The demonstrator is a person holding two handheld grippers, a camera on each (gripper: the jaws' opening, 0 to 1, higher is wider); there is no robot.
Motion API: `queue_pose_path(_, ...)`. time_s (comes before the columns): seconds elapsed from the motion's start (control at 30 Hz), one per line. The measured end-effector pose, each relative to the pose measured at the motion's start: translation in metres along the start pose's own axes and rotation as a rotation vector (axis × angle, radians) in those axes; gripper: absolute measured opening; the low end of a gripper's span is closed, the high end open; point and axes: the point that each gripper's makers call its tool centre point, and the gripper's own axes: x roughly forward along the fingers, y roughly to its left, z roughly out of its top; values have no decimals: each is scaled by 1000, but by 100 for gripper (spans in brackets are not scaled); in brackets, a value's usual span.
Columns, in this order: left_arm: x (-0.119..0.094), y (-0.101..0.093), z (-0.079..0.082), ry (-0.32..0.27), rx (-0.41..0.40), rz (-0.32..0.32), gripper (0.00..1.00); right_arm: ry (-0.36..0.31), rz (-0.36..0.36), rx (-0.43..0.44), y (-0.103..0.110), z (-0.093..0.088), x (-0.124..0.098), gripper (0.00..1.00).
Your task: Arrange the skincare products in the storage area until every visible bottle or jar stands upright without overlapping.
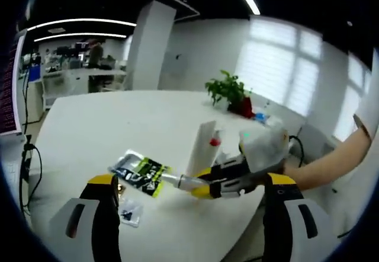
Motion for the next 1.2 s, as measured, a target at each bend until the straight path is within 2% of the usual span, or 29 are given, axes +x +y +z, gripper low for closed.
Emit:
queue_pose_path(0.43, 3, -19, -2, -10, -31, 5, 92, -92, 14, 25, 8, 4, -42, 20)
queue_pose_path(0.67, 8, -38, -2, -26, -70, -6, 92, -203, 33, 30, 16, 20, -77, 20)
queue_pose_path(1.07, 18, -65, 5, -87, -234, -83, 89, -364, 38, -38, 24, 45, -136, 20)
queue_pose_path(1.2, 19, -72, 8, -103, -294, -120, 81, -408, 55, -79, 33, 54, -152, 20)
